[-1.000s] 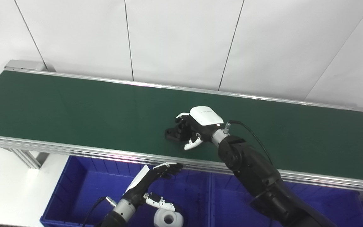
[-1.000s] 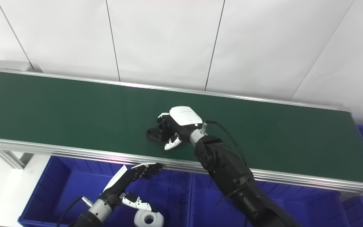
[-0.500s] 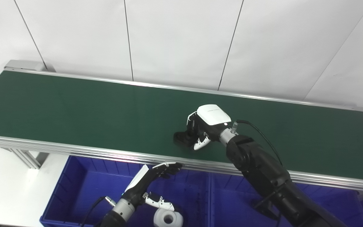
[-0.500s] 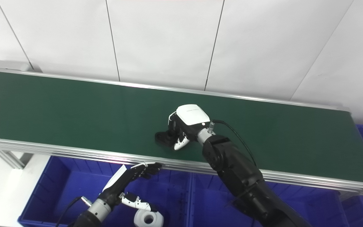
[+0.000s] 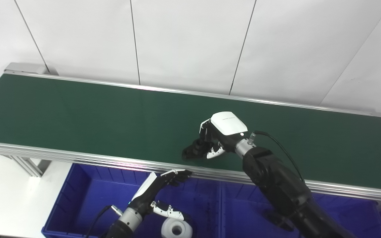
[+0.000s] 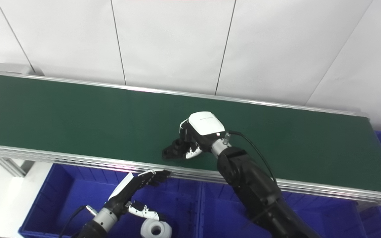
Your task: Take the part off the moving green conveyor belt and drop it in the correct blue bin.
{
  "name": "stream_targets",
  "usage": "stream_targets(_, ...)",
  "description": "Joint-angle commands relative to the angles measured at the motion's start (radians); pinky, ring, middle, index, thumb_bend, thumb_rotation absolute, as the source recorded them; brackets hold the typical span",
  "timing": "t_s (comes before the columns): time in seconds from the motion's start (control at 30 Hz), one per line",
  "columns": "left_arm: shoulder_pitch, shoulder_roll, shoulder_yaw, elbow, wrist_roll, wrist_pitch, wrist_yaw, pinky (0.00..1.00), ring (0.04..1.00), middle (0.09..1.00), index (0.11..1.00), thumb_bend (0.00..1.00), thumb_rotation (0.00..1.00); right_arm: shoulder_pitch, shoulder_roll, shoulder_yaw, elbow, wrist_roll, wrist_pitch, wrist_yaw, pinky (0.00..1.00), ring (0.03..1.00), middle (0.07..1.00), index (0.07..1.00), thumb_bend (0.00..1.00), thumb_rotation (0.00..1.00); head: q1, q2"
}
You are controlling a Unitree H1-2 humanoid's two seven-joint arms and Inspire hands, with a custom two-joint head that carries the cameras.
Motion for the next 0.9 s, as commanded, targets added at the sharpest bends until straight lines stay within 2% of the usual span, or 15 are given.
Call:
stream_targets(0.0,-0.026,-0.01,0.001,-0.027,0.003,-0.028,0.006,0.73,0.775,0.793,0.793,0.74,0.13,-0.005,-0.003,-0.042,-0.062,0.012,-0.005,-0.05,0.34,0.422,0.465,0.499,0.52,0.0,0.001,0.001)
stream_targets(0.17,-0.024,-0.012,0.001,-0.034,0.001,-0.019,-0.006,0.73,0.779,0.796,0.798,0.74,0.13,0.081,-0.004,-0.119,-0.174,0.053,-0.019,-0.084,0.31,0.397,0.434,0.511,0.52,0.0,0.002,0.003)
stream_targets(0.3,-0.023,-0.009,0.002,-0.038,0.007,-0.01,-0.012,0.73,0.784,0.796,0.8,0.74,0.14,0.141,0.001,-0.169,-0.236,0.079,-0.009,-0.094,0.25,0.328,0.399,0.507,0.51,0.0,0.008,0.004)
stream_targets(0.63,-0.016,0.0,0.004,-0.057,0.014,0.001,-0.019,0.73,0.783,0.798,0.799,0.74,0.14,0.199,0.012,-0.217,-0.274,0.107,-0.036,-0.125,0.26,0.332,0.399,0.506,0.51,0.0,0.013,0.013)
stream_targets(0.77,-0.013,0.001,0.002,-0.064,0.018,-0.001,-0.019,0.72,0.778,0.794,0.799,0.73,0.15,0.233,0.028,-0.244,-0.291,0.153,-0.034,-0.136,0.24,0.31,0.397,0.505,0.51,0.0,0.015,0.022)
stream_targets(0.83,-0.009,-0.001,0.003,-0.072,0.011,0.006,-0.025,0.72,0.775,0.792,0.798,0.74,0.15,0.267,0.047,-0.269,-0.296,0.19,-0.045,-0.158,0.21,0.279,0.453,0.489,0.52,0.0,0.023,0.025)
stream_targets(0.87,-0.008,-0.001,0.003,-0.076,0.008,0.011,-0.028,0.73,0.781,0.796,0.801,0.74,0.14,0.283,0.056,-0.281,-0.297,0.21,-0.053,-0.169,0.21,0.283,0.416,0.495,0.51,0.0,0.023,0.025)
